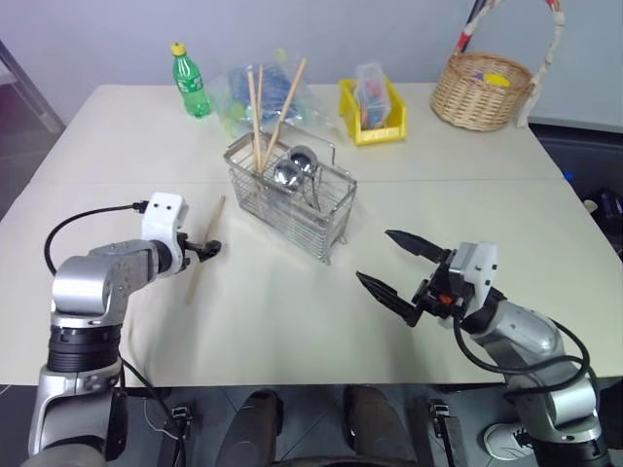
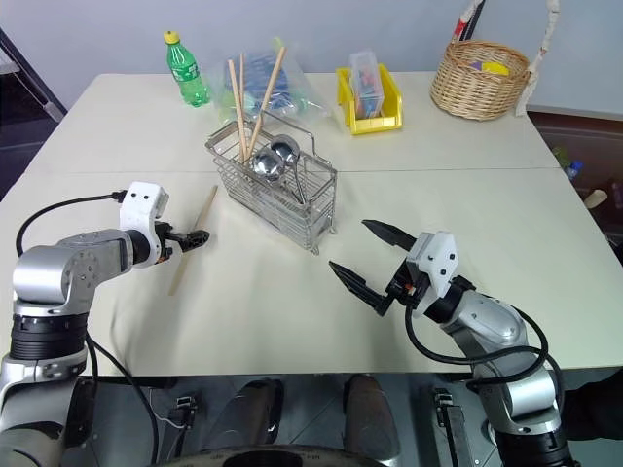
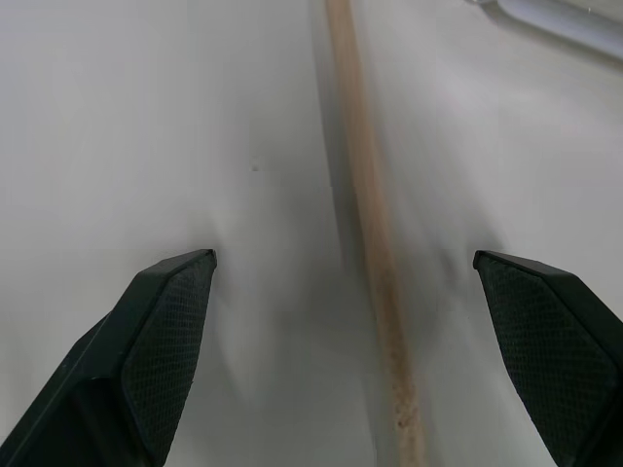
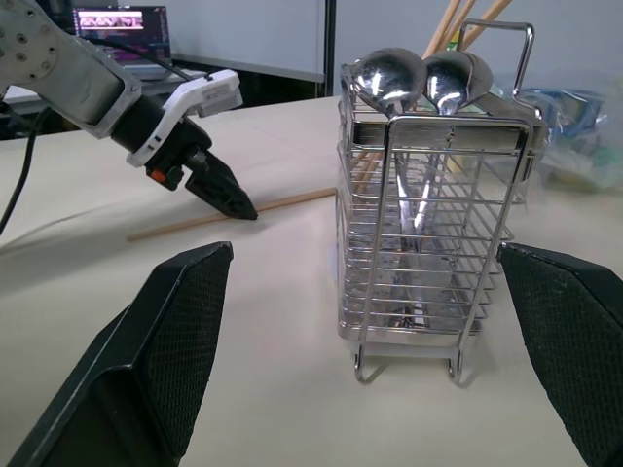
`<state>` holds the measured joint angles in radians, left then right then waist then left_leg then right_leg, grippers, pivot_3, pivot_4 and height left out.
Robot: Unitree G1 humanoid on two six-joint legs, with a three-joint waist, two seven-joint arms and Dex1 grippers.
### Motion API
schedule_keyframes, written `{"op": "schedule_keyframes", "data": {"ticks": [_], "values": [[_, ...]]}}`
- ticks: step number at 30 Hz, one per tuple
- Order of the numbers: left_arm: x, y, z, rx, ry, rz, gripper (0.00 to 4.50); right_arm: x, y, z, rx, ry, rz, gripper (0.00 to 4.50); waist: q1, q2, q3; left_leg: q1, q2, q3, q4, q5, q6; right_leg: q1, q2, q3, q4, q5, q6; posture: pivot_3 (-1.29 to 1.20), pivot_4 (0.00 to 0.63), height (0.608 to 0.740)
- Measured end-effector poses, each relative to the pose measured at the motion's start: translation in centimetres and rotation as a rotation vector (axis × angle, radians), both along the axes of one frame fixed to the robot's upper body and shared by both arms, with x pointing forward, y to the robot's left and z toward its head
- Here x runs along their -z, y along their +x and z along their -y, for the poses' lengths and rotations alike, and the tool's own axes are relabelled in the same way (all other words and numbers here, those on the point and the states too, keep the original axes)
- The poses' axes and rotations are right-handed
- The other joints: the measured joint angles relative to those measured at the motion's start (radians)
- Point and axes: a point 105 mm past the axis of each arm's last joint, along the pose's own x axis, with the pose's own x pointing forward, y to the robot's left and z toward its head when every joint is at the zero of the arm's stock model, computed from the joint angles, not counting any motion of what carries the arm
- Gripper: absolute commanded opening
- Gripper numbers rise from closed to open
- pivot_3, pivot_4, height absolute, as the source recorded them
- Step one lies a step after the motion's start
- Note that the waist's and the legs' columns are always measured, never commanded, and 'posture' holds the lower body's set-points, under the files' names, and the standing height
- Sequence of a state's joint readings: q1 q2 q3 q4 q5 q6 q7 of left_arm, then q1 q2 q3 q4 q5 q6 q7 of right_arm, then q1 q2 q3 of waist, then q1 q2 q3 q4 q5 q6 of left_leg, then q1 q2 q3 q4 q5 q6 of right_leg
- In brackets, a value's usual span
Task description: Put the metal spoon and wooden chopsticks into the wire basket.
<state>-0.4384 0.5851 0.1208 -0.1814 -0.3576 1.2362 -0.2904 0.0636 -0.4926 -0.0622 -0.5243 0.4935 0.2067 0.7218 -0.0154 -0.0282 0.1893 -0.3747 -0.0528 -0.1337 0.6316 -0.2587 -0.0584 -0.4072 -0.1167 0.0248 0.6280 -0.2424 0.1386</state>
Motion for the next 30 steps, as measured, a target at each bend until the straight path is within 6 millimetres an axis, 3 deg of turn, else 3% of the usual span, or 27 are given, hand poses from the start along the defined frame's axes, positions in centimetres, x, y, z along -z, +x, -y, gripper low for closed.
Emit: {"op": "schedule_keyframes", "data": {"ticks": [5, 12, 25, 28, 30], "values": [[0.2, -0.5, -0.5, -0.03, 0.025, -0.008, 4.46, 0.1, 0.0, 0.1, 0.009, 0.002, -0.005, 4.5, -0.002, 0.0, 0.0, 0.001, 0.0, 0.0, 0.0, 0.0, 0.0, 0.0, 0.0, 0.0, 0.0, 0.0, 0.0, 0.0, 0.15, 0.74], [0.0, -0.9, -2.9, -0.141, 0.048, -0.016, 4.46, 0.2, -0.1, 0.2, 0.007, 0.017, -0.018, 4.5, -0.004, 0.001, -0.001, 0.001, 0.0, 0.0, 0.0, 0.0, 0.0, 0.0, 0.0, 0.0, 0.0, 0.0, 0.0, 0.0, 0.15, 0.74], [0.2, -0.9, -2.8, -0.167, 0.062, -0.01, 4.46, -0.3, -0.3, 0.5, -0.001, 0.009, -0.007, 4.5, 0.001, 0.004, -0.002, 0.001, 0.0, 0.0, 0.0, 0.0, 0.0, 0.001, 0.0, 0.0, 0.0, 0.0, 0.0, 0.0, 0.15, 0.74], [0.3, -0.9, -2.5, -0.167, 0.053, -0.01, 3.65, -0.2, -0.3, 0.6, 0.002, 0.008, -0.011, 4.5, 0.001, 0.004, -0.003, 0.001, 0.0, 0.0, 0.0, 0.0, 0.0, 0.001, 0.0, 0.0, 0.0, 0.0, 0.0, 0.0, 0.15, 0.74], [0.4, -0.9, -2.2, -0.165, 0.038, -0.013, 2.67, -0.2, -0.3, 0.6, 0.003, 0.007, -0.01, 4.5, -0.001, 0.004, -0.003, 0.002, 0.0, 0.0, 0.0, 0.0, 0.0, 0.001, 0.0, 0.0, 0.0, 0.0, 0.0, 0.0, 0.15, 0.74]]}}
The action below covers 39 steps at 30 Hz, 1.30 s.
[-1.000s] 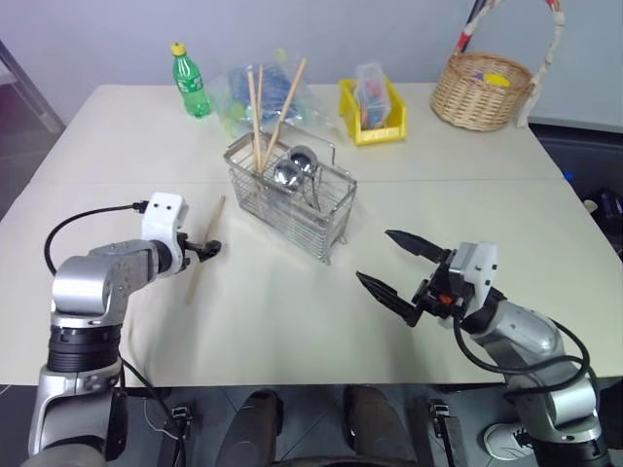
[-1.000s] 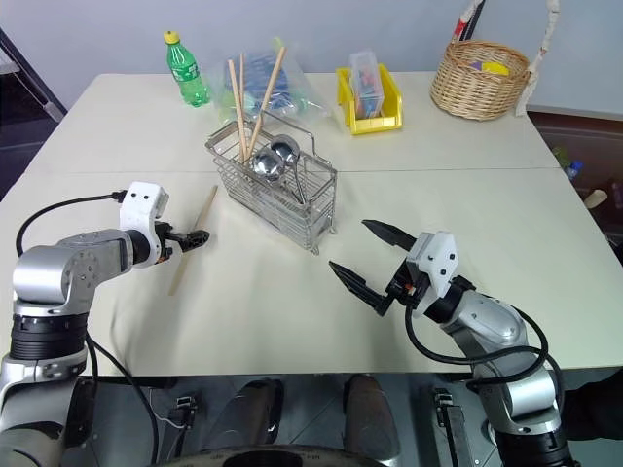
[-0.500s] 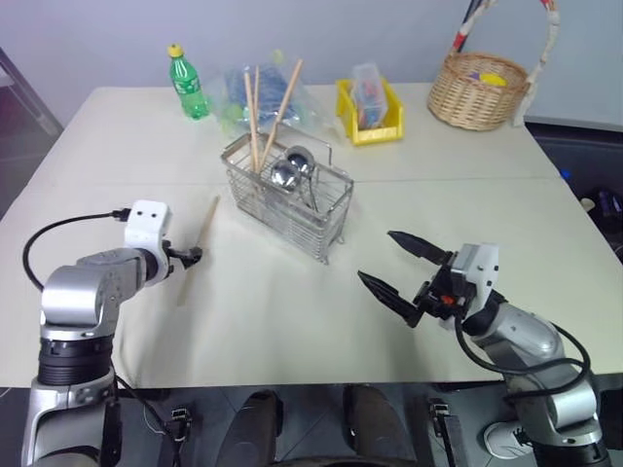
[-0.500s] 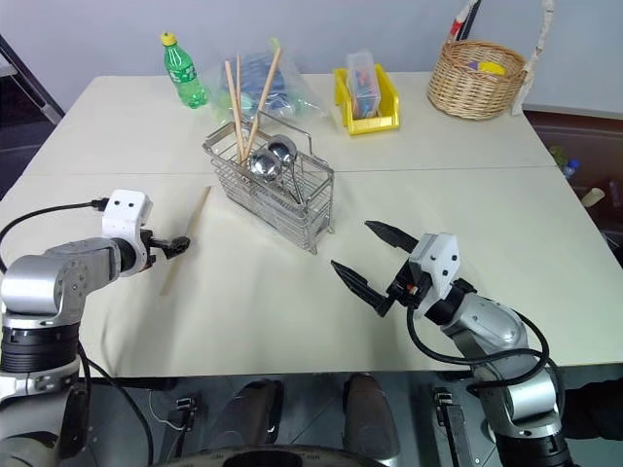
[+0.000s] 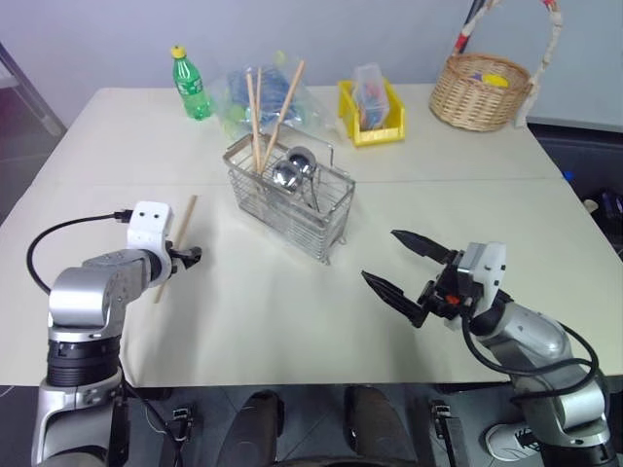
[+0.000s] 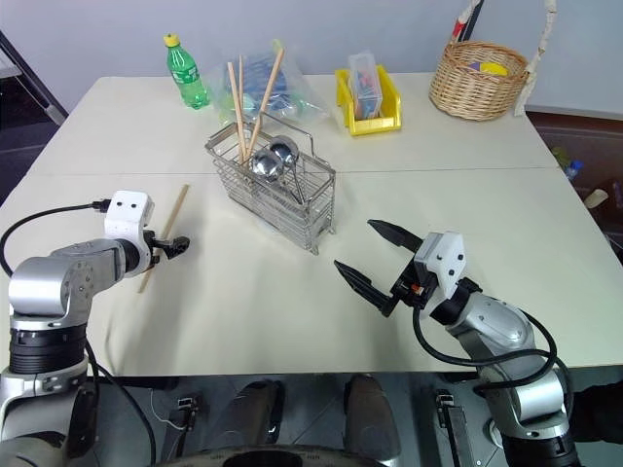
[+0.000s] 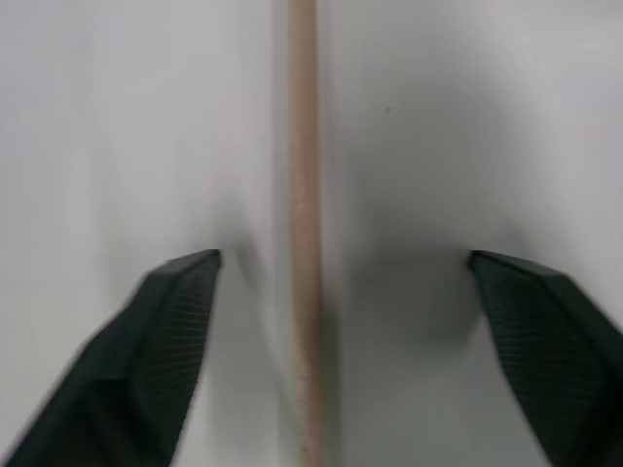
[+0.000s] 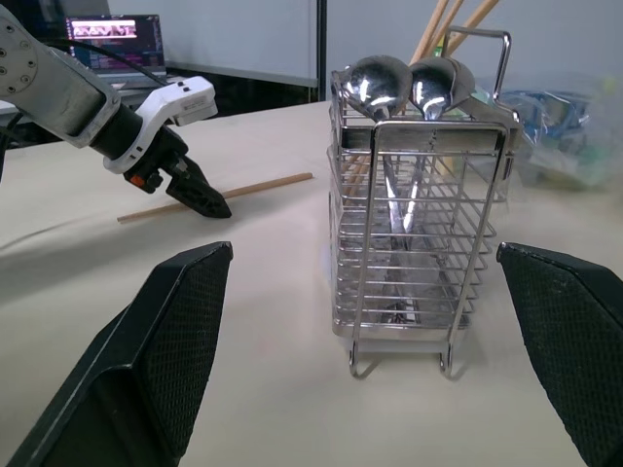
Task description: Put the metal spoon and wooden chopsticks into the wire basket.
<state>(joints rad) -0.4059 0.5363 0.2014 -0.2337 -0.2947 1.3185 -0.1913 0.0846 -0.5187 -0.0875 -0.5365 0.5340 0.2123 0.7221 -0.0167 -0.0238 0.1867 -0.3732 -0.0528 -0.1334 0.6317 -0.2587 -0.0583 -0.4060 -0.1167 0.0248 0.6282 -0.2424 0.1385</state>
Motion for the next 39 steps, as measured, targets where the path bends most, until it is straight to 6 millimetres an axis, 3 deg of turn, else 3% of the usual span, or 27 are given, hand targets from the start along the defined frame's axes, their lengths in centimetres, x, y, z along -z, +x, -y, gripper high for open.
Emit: {"op": "schedule_keyframes", "data": {"ticks": [5, 16, 20, 22, 28, 30, 33, 39], "values": [[0.2, -0.2, -0.4, -0.033, -0.011, 0.001, 0.07, 0.0, 0.0, 0.3, 0.011, -0.004, -0.001, 4.5, -0.004, 0.0, 0.0, 0.0, 0.0, 0.0, 0.0, 0.0, 0.0, 0.0, 0.0, 0.0, 0.0, 0.0, 0.0, 0.0, 0.15, 0.74], [0.1, -0.3, -2.5, -0.133, -0.017, 0.014, 0.07, 0.0, -0.7, 1.3, -0.001, -0.024, -0.033, 4.5, -0.002, 0.0, 0.0, 0.0, 0.0, 0.0, 0.0, 0.0, 0.0, 0.0, 0.0, 0.0, 0.0, 0.0, 0.0, 0.0, 0.15, 0.74], [-0.8, 1.3, -4.6, -0.234, -0.01, 0.1, 0.07, -0.2, -0.5, 1.2, 0.004, -0.016, -0.03, 4.5, 0.001, -0.001, 0.001, -0.001, 0.0, 0.0, 0.0, 0.0, 0.0, -0.001, 0.0, 0.0, 0.0, 0.0, 0.0, 0.0, 0.15, 0.74], [-3.3, 2.7, -5.8, -0.259, 0.008, 0.215, 0.07, -0.5, -0.2, 1.3, 0.023, -0.005, -0.017, 4.5, 0.006, -0.003, 0.001, -0.002, 0.0, 0.0, 0.001, 0.0, 0.0, -0.001, 0.0, 0.0, 0.0, 0.0, 0.0, 0.0, 0.15, 0.74], [-14.4, 5.7, -8.1, -0.192, 0.042, 0.671, 0.07, -1.4, -0.4, 0.8, 0.049, 0.027, 0.017, 4.5, 0.007, -0.004, 0.001, -0.003, -0.001, 0.0, 0.0, 0.0, -0.001, -0.001, -0.001, -0.001, -0.003, 0.0, 0.0, 0.0, 0.15, 0.74], [-17.0, 6.5, -7.5, -0.114, 0.018, 0.791, 0.07, -1.5, -0.6, 0.6, 0.048, 0.029, 0.019, 4.5, 0.008, -0.004, 0.001, -0.003, -0.001, 0.0, 0.0, 0.0, 0.0, 0.0, -0.001, -0.001, -0.005, 0.0, 0.0, 0.0, 0.15, 0.74], [-19.2, 7.3, -5.7, 0.038, -0.062, 0.919, 0.07, -1.7, -0.8, 0.3, 0.041, 0.032, 0.029, 4.5, 0.006, -0.004, 0.001, -0.003, -0.001, 0.0, 0.0, 0.0, 0.0, 0.0, -0.001, -0.001, -0.005, 0.0, 0.0, 0.0, 0.15, 0.74], [-23.3, 7.8, 0.2, 0.415, -0.319, 1.103, 0.07, -2.6, -2.1, -0.6, -0.014, -0.002, 0.069, 4.5, 0.002, -0.005, 0.002, -0.004, -0.001, 0.0, 0.001, 0.0, 0.0, 0.0, -0.001, -0.001, -0.005, 0.0, 0.001, 0.0, 0.15, 0.74]]}}
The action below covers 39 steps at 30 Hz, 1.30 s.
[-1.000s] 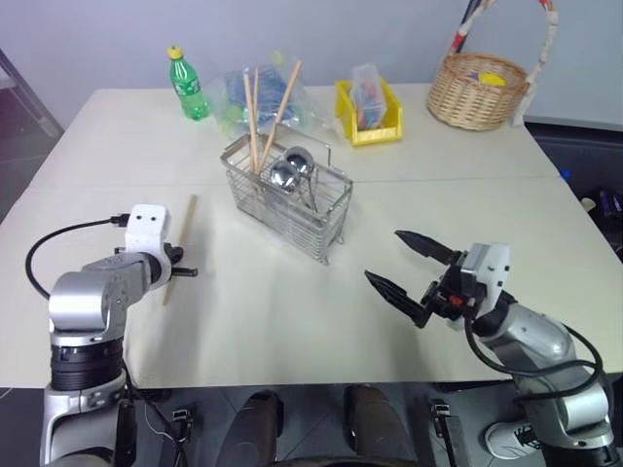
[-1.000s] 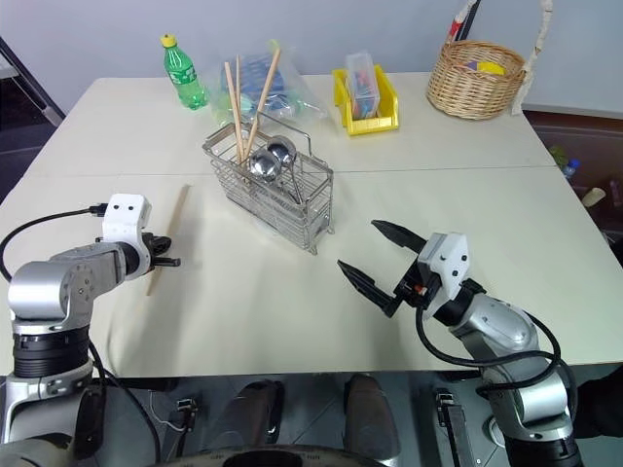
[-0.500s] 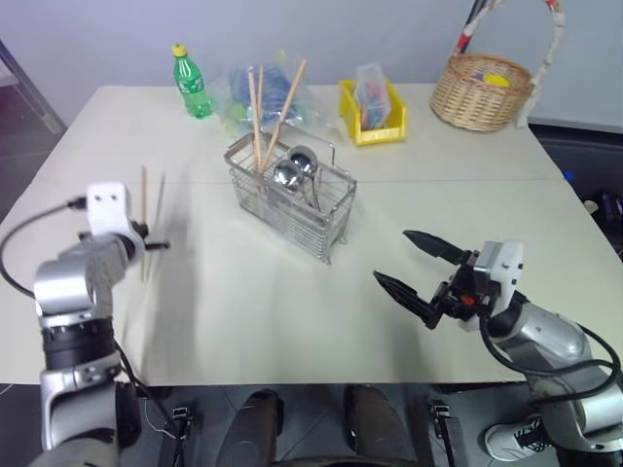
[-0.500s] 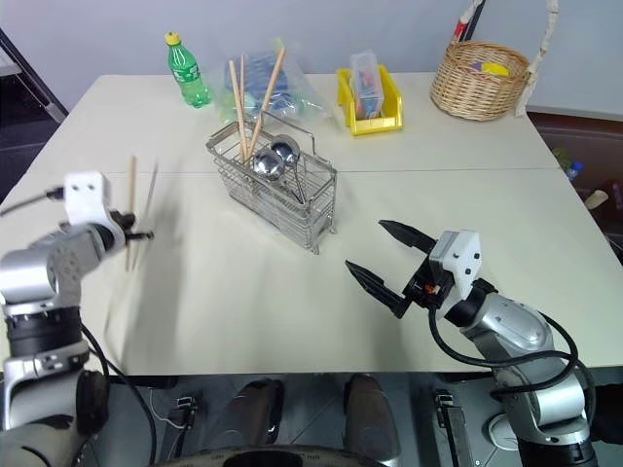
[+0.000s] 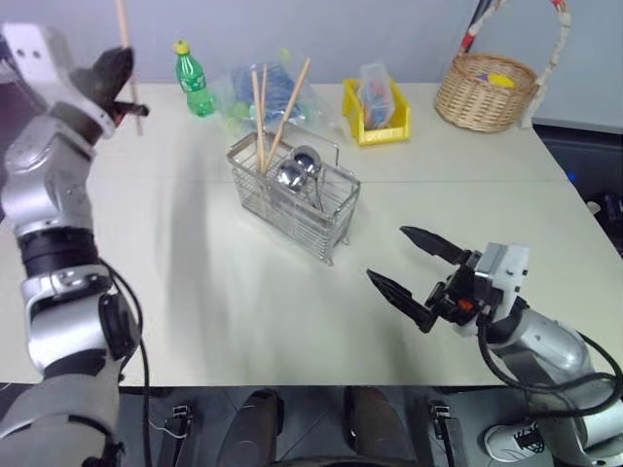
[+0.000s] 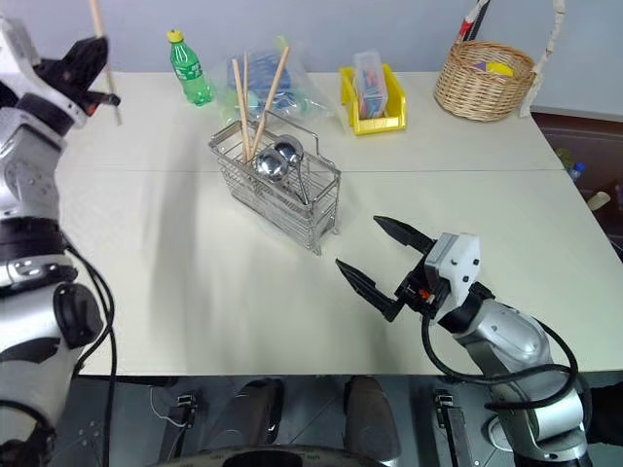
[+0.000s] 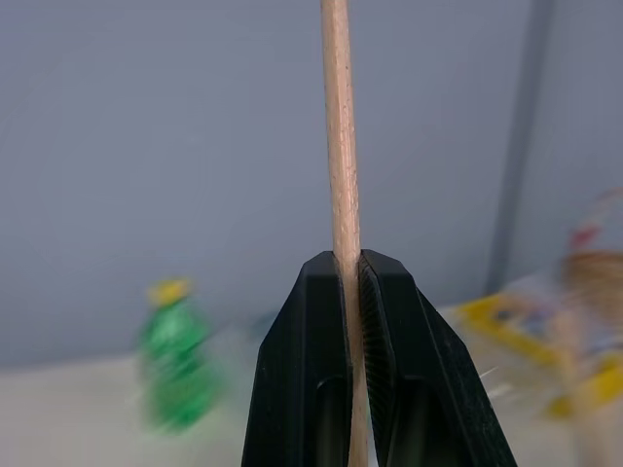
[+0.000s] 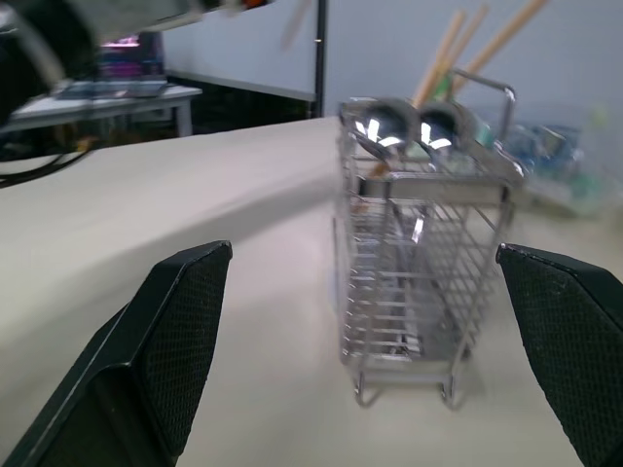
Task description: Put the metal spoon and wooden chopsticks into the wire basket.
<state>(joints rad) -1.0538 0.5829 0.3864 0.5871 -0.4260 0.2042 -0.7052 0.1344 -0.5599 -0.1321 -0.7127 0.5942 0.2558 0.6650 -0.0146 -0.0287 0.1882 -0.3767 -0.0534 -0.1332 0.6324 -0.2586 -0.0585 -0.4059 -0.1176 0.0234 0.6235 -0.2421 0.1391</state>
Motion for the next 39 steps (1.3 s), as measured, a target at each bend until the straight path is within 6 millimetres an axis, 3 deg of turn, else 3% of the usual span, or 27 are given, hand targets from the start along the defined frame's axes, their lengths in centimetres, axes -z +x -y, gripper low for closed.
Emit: {"op": "schedule_keyframes", "data": {"ticks": [4, 11, 17, 28, 39], "values": [[-1.1, -0.1, 2.6, 0.202, -0.026, 0.038, 0.07, -0.7, -0.5, -0.6, -0.038, -0.027, 0.036, 4.5, -0.006, 0.0, 0.0, 0.001, 0.0, 0.0, 0.0, 0.0, 0.0, 0.0, 0.0, 0.0, 0.002, 0.0, 0.0, 0.0, 0.15, 0.74], [1.3, 1.1, 7.7, 0.375, -0.058, -0.022, 0.07, -0.8, -0.5, -1.1, -0.042, -0.026, 0.044, 4.5, 0.001, -0.001, 0.0, 0.001, 0.0, 0.0, 0.001, 0.0, 0.0, 0.001, 0.0, 0.0, 0.002, 0.0, 0.0, 0.0, 0.15, 0.74], [2.2, 1.3, 10.4, 0.446, -0.108, -0.029, 0.07, -0.8, -0.3, -1.1, -0.022, -0.029, 0.051, 4.5, -0.004, -0.001, 0.0, 0.001, 0.0, 0.0, 0.001, 0.0, 0.0, 0.0, 0.001, 0.0, 0.003, 0.0, 0.0, 0.0, 0.15, 0.74], [5.4, 0.9, 10.4, 0.445, -0.111, -0.074, 0.07, -1.4, 0.0, -1.4, -0.019, -0.005, 0.073, 4.5, 0.001, -0.001, 0.0, 0.001, 0.0, 0.0, 0.001, 0.0, 0.0, 0.0, 0.001, 0.0, 0.002, 0.0, 0.0, 0.0, 0.15, 0.74], [7.2, 0.1, 10.3, 0.425, -0.108, -0.095, 0.07, -1.4, 0.3, -1.4, -0.018, -0.001, 0.073, 4.5, 0.001, -0.001, 0.0, 0.001, 0.0, 0.0, 0.001, 0.0, 0.0, 0.0, 0.001, 0.0, 0.003, 0.0, 0.0, 0.0, 0.15, 0.74]]}}
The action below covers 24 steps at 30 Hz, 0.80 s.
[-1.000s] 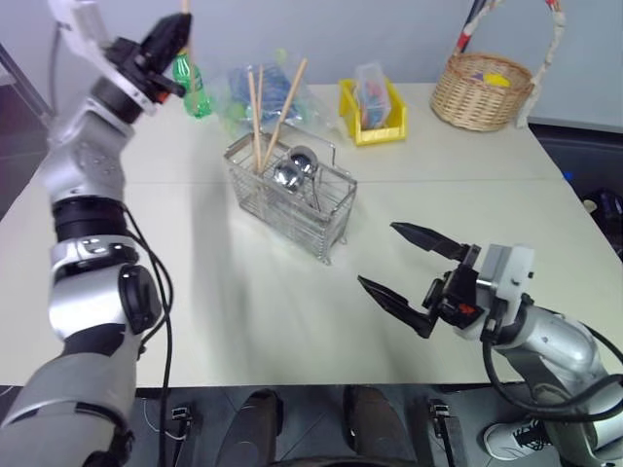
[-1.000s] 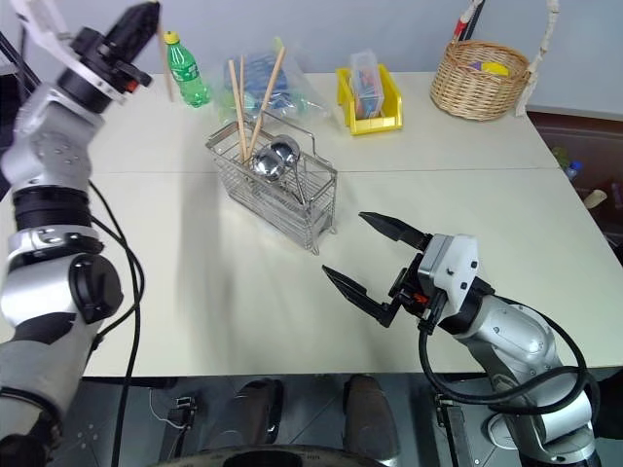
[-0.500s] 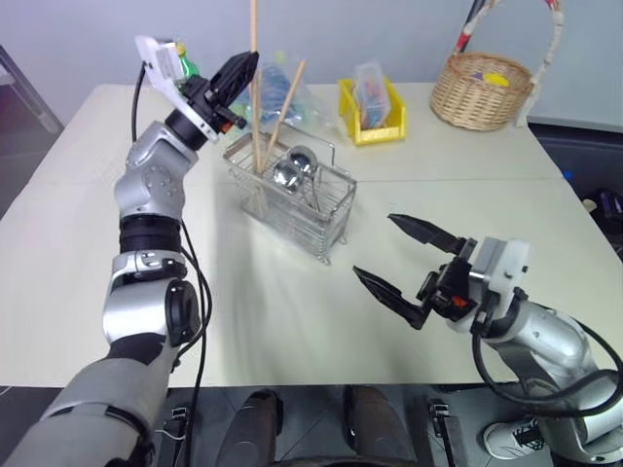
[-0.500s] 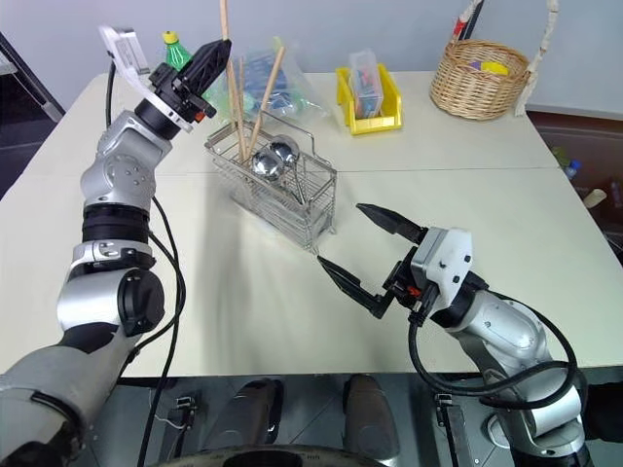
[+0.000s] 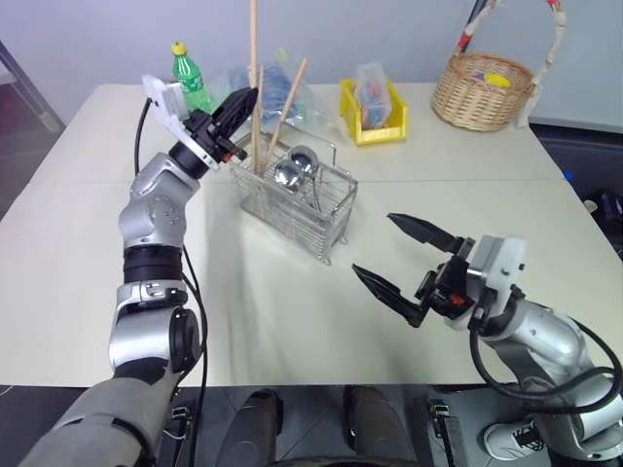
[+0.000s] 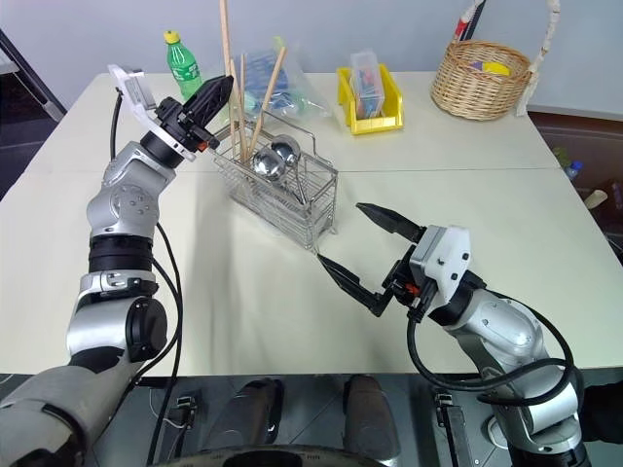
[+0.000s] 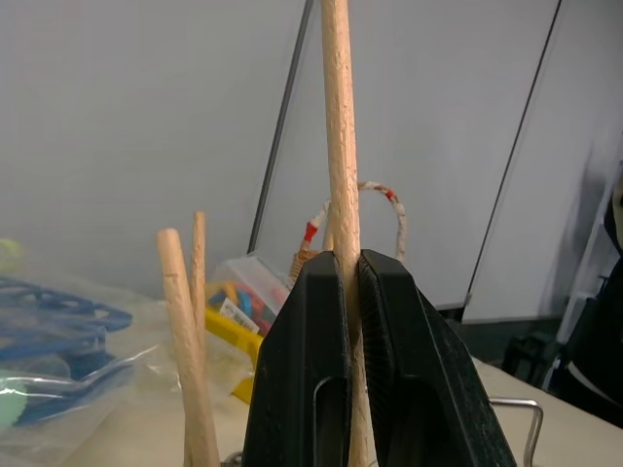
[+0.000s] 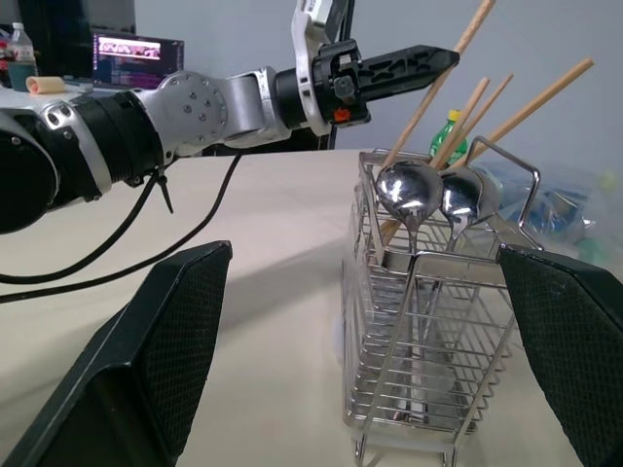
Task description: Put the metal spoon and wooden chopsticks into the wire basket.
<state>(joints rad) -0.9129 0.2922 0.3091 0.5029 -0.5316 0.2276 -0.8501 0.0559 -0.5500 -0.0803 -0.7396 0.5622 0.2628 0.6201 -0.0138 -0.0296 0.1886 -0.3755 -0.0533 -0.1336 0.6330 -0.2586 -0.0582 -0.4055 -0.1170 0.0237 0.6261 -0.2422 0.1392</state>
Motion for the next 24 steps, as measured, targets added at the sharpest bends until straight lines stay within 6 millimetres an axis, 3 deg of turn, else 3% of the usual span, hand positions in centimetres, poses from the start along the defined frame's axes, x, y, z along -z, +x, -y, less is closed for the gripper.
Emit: {"op": "schedule_keyframes", "data": {"ticks": [6, 9, 12, 15, 16, 24], "values": [[1.0, 0.1, -0.1, -0.035, 0.021, -0.011, 0.07, -0.1, 0.1, 0.0, -0.001, 0.002, 0.006, 4.5, 0.0, 0.0, 0.0, 0.0, 0.0, 0.0, 0.0, 0.0, 0.0, 0.0, 0.0, 0.0, 0.0, 0.0, 0.0, 0.0, 0.15, 0.74], [1.4, 0.1, 0.1, -0.043, 0.019, -0.013, 1.03, -0.2, 0.1, 0.0, 0.001, 0.003, 0.006, 4.5, 0.001, 0.0, 0.0, 0.0, 0.0, 0.0, 0.0, 0.0, 0.0, 0.0, 0.0, 0.0, 0.0, 0.0, 0.0, 0.0, 0.15, 0.74], [1.3, 0.1, 0.3, -0.048, 0.022, -0.008, 2.43, -0.2, 0.1, 0.0, 0.003, 0.006, 0.006, 4.5, 0.0, 0.0, 0.0, 0.0, 0.0, 0.0, 0.0, 0.0, 0.0, 0.0, 0.0, 0.0, 0.0, 0.0, 0.0, 0.0, 0.15, 0.74], [1.1, 0.0, 0.4, -0.05, 0.026, 0.006, 4.12, -0.1, 0.3, 0.0, 0.006, 0.008, 0.005, 4.5, 0.0, 0.0, 0.0, 0.0, 0.0, 0.0, 0.0, 0.0, 0.0, 0.0, 0.0, 0.0, 0.0, 0.0, 0.0, 0.0, 0.15, 0.74], [1.0, -0.1, 0.5, -0.048, 0.029, 0.01, 4.45, -0.1, 0.3, 0.0, 0.006, 0.008, 0.005, 4.5, 0.0, 0.0, 0.0, 0.0, 0.0, 0.0, 0.0, 0.0, 0.0, 0.0, 0.0, 0.0, 0.0, 0.0, 0.0, 0.0, 0.15, 0.74], [0.4, -0.1, -0.2, -0.066, 0.016, 0.0, 4.45, 0.0, 0.5, 0.1, 0.014, 0.005, 0.0, 4.5, 0.0, 0.0, 0.0, 0.0, 0.0, 0.0, 0.0, 0.0, 0.0, 0.0, 0.0, 0.0, 0.0, 0.0, 0.0, 0.0, 0.15, 0.74]]}}
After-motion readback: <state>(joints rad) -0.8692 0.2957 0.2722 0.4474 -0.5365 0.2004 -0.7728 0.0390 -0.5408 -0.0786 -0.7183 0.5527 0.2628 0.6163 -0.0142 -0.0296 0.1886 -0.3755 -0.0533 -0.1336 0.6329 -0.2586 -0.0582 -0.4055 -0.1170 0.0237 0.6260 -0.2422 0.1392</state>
